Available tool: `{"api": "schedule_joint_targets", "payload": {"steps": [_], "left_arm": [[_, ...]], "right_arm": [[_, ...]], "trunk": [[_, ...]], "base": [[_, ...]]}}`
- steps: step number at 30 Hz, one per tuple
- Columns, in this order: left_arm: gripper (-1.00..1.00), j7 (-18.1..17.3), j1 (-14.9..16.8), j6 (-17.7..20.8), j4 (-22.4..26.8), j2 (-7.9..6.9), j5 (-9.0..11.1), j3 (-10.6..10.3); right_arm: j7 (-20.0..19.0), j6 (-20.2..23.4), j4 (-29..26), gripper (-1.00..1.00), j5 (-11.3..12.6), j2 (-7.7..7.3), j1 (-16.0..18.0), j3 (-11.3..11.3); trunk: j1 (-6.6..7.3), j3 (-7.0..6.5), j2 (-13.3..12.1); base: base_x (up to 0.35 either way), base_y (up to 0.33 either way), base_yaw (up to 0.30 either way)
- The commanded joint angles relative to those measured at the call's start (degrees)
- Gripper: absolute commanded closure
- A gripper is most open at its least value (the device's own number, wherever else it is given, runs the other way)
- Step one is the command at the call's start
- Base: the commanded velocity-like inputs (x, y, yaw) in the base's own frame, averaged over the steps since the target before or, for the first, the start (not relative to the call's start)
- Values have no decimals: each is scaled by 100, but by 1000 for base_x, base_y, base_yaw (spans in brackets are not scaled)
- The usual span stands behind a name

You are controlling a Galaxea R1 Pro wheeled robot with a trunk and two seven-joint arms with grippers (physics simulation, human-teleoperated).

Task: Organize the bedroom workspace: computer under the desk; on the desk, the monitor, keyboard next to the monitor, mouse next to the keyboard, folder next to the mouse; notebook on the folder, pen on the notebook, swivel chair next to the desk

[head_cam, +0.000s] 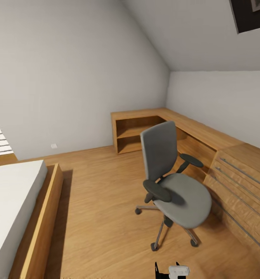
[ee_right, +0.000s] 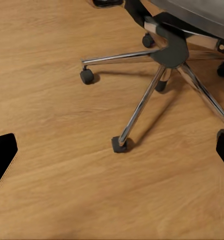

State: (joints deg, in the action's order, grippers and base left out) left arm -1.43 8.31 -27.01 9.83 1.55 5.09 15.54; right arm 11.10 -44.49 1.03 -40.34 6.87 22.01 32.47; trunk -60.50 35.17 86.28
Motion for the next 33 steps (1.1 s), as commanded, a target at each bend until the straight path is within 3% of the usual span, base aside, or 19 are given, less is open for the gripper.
{"api": "schedule_joint_targets", "payload": {"steps": [1, 33], "left_arm": [[-100, -15, 4, -15, -6, 2, 53, -7], [-100, -24, 4, -41, -6, 12, 44, -16]], "right_arm": [[41, -16, 11, -100, -61, 0, 5, 32], [32, -25, 2, -100, -70, -2, 5, 32]], "trunk": [[23, -11, -39], [726, -513, -1322]], "base": [[0, 0, 253], [0, 0, 256]]}}
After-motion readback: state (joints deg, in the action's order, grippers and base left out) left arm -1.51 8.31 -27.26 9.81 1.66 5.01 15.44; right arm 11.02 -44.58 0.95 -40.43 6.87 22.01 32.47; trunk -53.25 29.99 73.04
